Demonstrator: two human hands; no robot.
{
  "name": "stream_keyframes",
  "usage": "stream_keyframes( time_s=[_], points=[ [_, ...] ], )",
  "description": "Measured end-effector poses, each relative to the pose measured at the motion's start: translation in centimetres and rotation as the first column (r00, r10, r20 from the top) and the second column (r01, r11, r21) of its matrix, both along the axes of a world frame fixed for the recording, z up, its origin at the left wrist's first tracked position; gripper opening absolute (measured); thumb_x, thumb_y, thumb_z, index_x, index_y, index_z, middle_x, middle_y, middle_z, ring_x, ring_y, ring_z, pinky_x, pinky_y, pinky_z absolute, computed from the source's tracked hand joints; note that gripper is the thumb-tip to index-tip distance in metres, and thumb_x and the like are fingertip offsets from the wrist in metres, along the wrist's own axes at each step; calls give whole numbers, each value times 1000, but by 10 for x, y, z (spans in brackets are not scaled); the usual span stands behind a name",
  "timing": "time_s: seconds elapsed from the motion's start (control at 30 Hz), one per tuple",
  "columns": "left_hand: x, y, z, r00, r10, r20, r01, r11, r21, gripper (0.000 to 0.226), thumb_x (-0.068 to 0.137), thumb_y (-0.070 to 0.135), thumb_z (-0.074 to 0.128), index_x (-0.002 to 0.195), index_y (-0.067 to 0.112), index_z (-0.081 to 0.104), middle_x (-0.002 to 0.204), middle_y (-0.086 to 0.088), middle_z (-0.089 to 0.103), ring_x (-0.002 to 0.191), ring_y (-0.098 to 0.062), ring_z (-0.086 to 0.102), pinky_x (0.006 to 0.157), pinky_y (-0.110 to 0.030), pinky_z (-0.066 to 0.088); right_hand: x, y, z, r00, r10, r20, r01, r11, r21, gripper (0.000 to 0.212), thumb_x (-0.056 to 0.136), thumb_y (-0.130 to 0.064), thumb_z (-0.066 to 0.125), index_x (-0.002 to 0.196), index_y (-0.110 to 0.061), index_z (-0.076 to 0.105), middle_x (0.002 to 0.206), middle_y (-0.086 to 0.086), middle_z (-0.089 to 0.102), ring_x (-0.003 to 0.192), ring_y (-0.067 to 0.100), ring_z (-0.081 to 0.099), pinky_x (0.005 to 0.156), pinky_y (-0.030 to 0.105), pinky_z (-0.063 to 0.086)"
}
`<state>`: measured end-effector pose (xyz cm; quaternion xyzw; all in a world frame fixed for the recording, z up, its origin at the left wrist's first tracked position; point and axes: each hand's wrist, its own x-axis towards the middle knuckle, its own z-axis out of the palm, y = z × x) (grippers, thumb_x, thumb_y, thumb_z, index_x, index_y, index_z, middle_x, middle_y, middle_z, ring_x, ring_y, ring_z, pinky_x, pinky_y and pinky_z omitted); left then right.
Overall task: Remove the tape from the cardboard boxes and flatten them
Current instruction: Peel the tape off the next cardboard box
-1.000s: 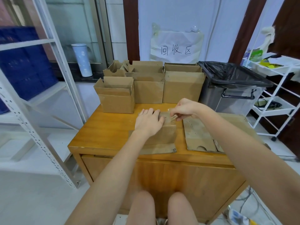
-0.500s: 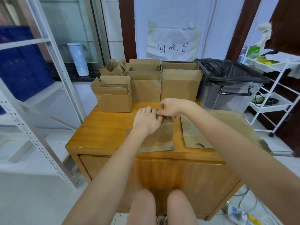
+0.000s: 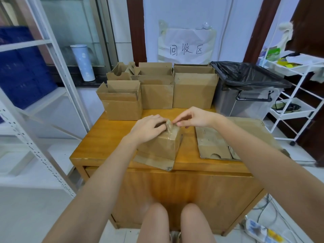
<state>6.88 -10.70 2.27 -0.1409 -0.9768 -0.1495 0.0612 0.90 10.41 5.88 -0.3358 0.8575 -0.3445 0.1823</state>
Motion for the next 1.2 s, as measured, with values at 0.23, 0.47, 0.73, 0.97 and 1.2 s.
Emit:
stream_keyframes(
  time_s=[0.23,0.47,0.73,0.97,1.2],
  points=[
    [1,-1,-1,999,-50,-16,49,997,-55,39,99,41,37,133,31,53,126,11,57,116,-12,48,92,-37,44,-6,-8,-2,993,95,-63,-91,993,70,8,89,-12,65,87,-20,65,94,-4,63,92,13,59,94,36,50],
    [3,-5,-4,997,-75,-23,74,996,-44,50,94,50,28,132,32,53,121,14,57,113,-9,49,88,-32,42,-7,-7,-11,996,73,55,-73,997,-5,19,91,-6,58,81,-21,61,96,-3,55,92,16,50,95,37,41],
    [2,-5,-4,996,-88,-30,87,995,-42,52,90,47,27,132,31,55,123,14,57,114,-9,48,89,-31,42,-6,14,-16,979,18,205,29,975,-221,13,94,-3,54,99,-10,63,102,5,63,95,15,62,90,28,51],
    [-2,-6,-4,995,-91,-35,92,996,11,54,87,49,28,129,32,58,120,16,59,114,-7,49,90,-35,45,12,16,-44,891,-39,452,210,919,-333,31,98,-5,46,126,-14,58,125,-1,61,117,12,57,93,26,52],
    [2,0,-3,996,-58,-62,57,998,-22,53,88,48,27,129,35,58,121,17,59,114,-5,48,86,-31,44,21,16,-54,911,-142,388,315,846,-430,20,93,-3,56,104,-13,69,109,5,70,103,15,66,83,22,55]
  ],
)
